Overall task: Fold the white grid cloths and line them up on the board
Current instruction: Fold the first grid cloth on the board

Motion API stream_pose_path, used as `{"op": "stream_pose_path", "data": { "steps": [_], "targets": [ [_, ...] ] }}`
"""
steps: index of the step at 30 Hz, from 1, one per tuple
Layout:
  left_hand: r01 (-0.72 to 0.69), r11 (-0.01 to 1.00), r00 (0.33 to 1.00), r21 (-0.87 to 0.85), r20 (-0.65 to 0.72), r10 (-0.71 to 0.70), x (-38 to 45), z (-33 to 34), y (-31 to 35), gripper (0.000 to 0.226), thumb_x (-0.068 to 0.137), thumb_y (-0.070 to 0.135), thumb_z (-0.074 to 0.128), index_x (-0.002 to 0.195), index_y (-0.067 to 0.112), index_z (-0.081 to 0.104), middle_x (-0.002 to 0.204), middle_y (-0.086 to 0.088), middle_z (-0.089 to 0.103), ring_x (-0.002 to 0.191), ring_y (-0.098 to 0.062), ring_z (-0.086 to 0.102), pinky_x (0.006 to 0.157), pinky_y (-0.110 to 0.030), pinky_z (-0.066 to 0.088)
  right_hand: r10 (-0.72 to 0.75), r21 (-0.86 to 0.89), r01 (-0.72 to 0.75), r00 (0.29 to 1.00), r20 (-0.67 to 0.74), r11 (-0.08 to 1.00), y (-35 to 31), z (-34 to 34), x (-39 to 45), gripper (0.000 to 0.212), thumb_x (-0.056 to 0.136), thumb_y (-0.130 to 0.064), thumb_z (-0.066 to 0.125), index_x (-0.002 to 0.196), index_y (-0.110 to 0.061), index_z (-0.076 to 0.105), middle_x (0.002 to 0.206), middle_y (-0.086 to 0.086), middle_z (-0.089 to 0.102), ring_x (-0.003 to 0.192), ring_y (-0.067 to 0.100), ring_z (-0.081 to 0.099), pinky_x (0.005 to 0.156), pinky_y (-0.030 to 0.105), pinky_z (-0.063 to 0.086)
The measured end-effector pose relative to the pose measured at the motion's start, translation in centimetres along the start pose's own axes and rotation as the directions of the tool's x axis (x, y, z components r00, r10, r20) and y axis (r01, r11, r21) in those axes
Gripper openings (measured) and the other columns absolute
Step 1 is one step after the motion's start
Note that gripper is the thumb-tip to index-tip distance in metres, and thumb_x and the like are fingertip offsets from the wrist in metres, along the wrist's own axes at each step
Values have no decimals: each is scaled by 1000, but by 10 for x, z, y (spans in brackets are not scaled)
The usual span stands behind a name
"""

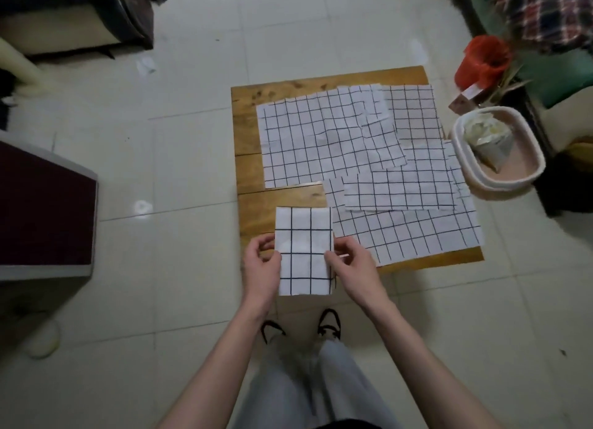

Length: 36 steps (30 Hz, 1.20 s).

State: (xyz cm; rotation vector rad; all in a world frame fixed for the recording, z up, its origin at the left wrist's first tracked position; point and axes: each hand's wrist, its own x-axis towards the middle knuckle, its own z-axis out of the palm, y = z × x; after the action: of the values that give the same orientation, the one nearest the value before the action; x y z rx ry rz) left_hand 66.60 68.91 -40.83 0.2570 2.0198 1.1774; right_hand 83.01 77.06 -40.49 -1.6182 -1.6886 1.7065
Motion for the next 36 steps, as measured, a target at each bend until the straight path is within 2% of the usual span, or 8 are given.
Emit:
{"op": "stream_pose_path", "data": {
  "steps": [5,8,11,18,21,26,30,36],
  "targets": [
    [7,1000,999,28,-39,-6,28,19,-38,28,96,1,61,118,18,67,114,-1,71,97,-21,70,86,-39,62,-5,-39,5,1000,-7,999,38,12,37,9,101,-24,65,110,-22,65,96,3,69,86,18,65,71,22,53],
    [10,999,996,40,-90,-6,55,29,-62,27,96,2,62,117,17,68,110,-2,71,89,-16,68,75,-26,59,9,-72,-10,1000,-13,997,61,25,64,12,101,-27,65,111,-20,65,98,2,69,89,20,66,72,26,55],
    [24,999,993,41,-116,-19,81,38,-88,26,96,2,61,113,20,68,104,-2,71,77,-13,64,68,-31,59,4,-104,-6,1000,-19,995,85,40,91,11,101,-27,65,110,-21,66,97,2,69,86,19,66,69,26,57],
    [147,989,979,24,-146,-142,123,54,-143,31,96,-2,60,111,24,67,108,2,70,97,-12,68,85,-34,62,26,-221,-22,1000,13,975,131,68,130,17,99,-23,66,116,-21,65,102,-10,65,90,8,65,77,25,57],
    [176,983,978,50,-123,-168,129,58,-154,35,94,-4,60,115,22,66,111,0,69,99,-14,67,87,-33,62,21,-282,-17,1000,13,959,138,74,137,19,99,-20,66,117,-20,63,100,-9,65,91,6,63,77,19,52],
    [208,971,974,116,-111,-196,129,60,-162,40,93,-4,62,120,24,61,113,4,64,100,-8,62,83,-25,56,9,-368,-15,1000,-18,930,143,83,141,22,96,-18,69,117,-18,64,96,-10,65,86,5,61,79,28,53],
    [162,960,984,230,-115,-138,128,62,-170,44,93,2,66,131,22,62,124,2,59,105,-13,61,94,-38,59,-67,-406,41,997,-49,913,148,87,140,26,92,-14,69,118,-18,66,96,-10,66,82,5,60,71,19,48],
    [81,935,997,346,-27,-77,125,56,-162,54,96,13,65,149,18,52,138,2,49,120,-16,56,104,-44,53,-92,-434,56,994,-61,899,150,89,130,37,95,-22,68,131,-15,63,110,-3,63,101,15,60,89,35,54]
  ]
}}
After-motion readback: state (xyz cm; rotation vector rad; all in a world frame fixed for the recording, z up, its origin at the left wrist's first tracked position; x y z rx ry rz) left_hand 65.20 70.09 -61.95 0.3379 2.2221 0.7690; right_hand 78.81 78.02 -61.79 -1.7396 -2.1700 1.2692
